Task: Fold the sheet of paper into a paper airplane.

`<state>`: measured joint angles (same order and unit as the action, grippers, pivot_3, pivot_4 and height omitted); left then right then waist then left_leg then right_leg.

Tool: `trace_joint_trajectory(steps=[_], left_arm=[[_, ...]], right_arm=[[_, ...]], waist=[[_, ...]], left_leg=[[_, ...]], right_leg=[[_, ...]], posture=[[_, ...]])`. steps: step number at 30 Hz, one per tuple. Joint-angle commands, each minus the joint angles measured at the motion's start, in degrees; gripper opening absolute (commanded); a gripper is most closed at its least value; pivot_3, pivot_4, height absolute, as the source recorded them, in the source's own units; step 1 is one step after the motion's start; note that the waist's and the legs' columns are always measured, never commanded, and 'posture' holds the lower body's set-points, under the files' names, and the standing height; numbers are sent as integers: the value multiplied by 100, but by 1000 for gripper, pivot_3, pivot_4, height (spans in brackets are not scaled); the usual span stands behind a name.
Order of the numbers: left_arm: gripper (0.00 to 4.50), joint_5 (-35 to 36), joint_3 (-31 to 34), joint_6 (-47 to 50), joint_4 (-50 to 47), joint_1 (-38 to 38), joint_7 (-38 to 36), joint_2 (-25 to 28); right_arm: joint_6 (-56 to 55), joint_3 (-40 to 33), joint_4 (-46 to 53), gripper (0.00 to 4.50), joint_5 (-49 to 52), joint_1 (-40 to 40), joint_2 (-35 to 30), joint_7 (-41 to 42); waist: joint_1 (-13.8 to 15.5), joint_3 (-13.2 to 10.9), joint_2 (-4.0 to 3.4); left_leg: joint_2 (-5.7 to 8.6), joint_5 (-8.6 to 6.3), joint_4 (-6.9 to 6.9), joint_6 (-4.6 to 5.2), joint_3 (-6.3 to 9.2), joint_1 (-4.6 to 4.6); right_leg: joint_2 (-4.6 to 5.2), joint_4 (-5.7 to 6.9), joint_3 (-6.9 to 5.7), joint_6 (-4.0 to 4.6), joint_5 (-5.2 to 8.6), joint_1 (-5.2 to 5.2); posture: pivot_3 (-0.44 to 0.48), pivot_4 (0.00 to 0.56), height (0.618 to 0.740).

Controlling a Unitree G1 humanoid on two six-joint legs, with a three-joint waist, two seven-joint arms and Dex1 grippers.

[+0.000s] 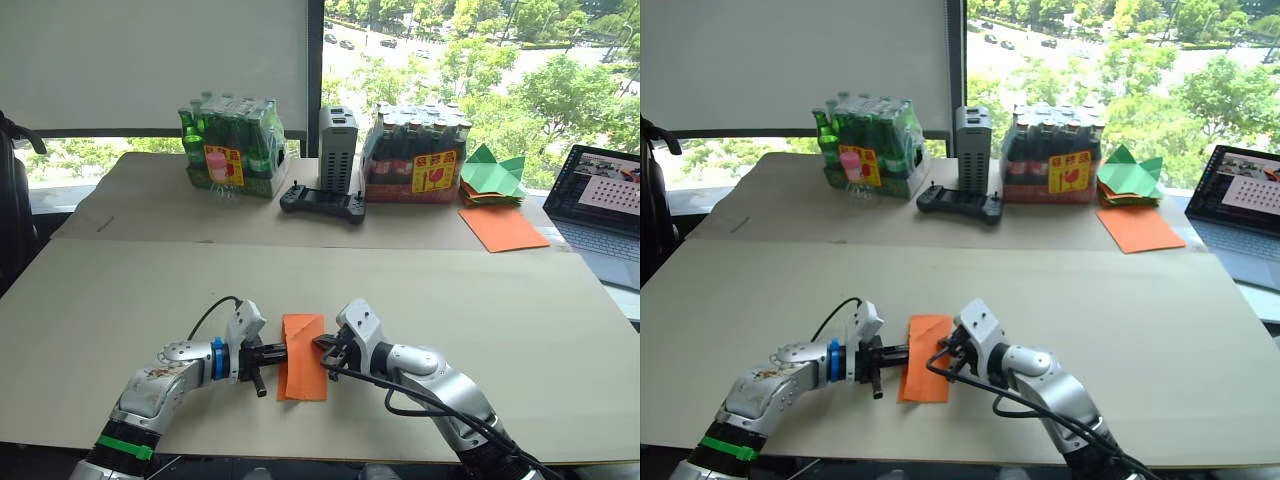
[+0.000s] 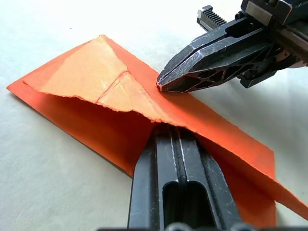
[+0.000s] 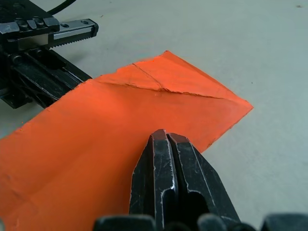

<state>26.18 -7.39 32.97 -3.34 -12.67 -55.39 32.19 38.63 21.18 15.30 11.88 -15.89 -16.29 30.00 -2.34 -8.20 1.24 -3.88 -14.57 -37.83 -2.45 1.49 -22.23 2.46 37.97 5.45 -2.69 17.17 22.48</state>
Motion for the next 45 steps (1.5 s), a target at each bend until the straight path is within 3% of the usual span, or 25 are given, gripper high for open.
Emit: trace_joint_trajectory(steps=[1,11,20,27,31,45], left_arm=[[0,-97,59,157,11,218,152,82],[0,260,842,384,-473,819,449,268],[0,1503,1823,1317,-1120,385,1184,-161],[0,1768,1555,1633,-1502,189,1334,-304],[0,1418,1022,1475,-1346,383,1152,-200],[0,544,406,778,-423,614,773,-52]], right_arm=[[-56,18,-74,28,-65,-172,4,87],[-268,210,-501,28,-284,-451,-79,424],[-416,201,-719,28,-396,-535,-67,587],[-486,143,-839,28,-470,-585,-32,622],[-485,72,-819,28,-482,-560,-19,535],[-295,-125,-462,28,-378,-427,-145,438]], waist=[[-23,0,0],[-46,0,0],[-13,-3,5],[-18,-3,5],[-18,-3,4],[-12,-3,4]], left_leg=[[0,0,0,0,0,0],[-4,0,6,0,0,6],[-2,0,5,0,1,-1],[-2,0,5,0,2,0],[-1,0,5,0,2,0],[-1,0,8,-1,1,0]], right_leg=[[0,1,0,0,0,0],[0,2,1,2,1,0],[1,-1,-1,2,1,1],[2,0,-1,3,1,1],[2,-1,-1,2,1,1],[2,-9,-1,3,1,0]], posture=[[0,150,740],[0,150,740],[0,150,740],[0,150,740],[0,150,740],[0,150,740]])
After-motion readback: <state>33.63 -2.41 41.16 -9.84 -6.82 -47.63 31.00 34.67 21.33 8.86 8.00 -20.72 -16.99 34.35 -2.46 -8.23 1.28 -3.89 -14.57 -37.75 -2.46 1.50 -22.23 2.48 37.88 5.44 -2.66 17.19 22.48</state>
